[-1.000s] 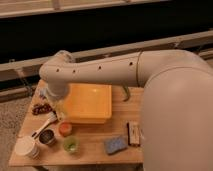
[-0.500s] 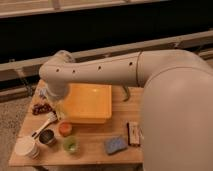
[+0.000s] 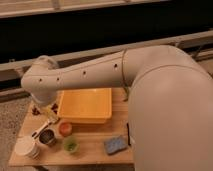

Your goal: Place banana in metal cup

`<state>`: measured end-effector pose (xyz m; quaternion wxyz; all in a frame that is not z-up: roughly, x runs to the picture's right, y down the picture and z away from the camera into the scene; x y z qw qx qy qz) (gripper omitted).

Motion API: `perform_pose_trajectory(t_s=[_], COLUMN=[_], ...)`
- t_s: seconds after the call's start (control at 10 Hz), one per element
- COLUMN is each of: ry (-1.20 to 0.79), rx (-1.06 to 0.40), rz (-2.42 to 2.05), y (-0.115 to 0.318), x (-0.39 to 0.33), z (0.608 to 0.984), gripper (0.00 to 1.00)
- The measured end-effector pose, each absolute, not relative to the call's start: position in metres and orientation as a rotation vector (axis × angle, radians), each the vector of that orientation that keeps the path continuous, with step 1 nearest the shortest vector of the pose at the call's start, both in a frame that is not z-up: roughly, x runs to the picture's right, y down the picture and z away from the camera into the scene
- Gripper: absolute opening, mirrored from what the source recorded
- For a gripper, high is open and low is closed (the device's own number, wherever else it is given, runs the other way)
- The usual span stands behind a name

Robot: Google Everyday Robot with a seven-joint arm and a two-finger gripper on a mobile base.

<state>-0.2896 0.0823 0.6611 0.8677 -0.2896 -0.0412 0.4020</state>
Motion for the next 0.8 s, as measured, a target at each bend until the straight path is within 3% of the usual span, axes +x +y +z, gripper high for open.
perform_pose_trajectory(t_s=[0.8], ry=[-0.194], rx=[-0.648], rz=[0.853], y=[0.117], x=[-0.32], z=[0.678], gripper=[0.0])
